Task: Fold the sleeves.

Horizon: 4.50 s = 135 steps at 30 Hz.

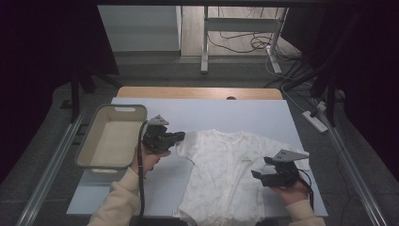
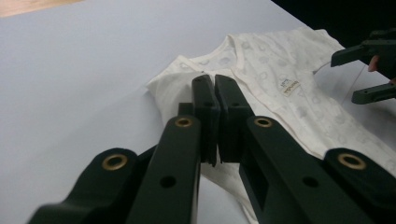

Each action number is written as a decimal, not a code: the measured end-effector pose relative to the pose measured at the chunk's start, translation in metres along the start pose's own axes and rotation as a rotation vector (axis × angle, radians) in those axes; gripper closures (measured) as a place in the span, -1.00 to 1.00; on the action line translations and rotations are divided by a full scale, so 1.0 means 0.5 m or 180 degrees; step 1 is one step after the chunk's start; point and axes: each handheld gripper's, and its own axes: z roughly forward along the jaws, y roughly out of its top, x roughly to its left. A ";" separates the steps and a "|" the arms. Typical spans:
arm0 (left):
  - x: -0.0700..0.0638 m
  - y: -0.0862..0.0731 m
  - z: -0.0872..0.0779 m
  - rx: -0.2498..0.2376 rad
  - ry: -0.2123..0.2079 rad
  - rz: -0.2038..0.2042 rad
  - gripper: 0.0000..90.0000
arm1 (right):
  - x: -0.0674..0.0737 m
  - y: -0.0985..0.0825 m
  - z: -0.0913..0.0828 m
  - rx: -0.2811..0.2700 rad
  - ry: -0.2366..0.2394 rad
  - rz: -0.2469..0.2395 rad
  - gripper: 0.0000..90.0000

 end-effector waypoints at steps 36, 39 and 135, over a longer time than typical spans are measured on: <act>-0.059 0.030 0.119 0.0224 -0.0247 0.0209 0.93 | -0.010 -0.005 -0.008 -0.0013 -0.0016 0.0007 -0.51; -0.063 0.035 0.132 0.0250 -0.0260 0.0228 0.93 | -0.013 -0.005 -0.009 -0.0028 -0.0013 0.0027 -0.51; -0.028 -0.059 0.068 0.0348 0.0170 0.0152 -0.38 | 0.079 0.052 0.079 0.0082 0.0327 -0.0323 -0.03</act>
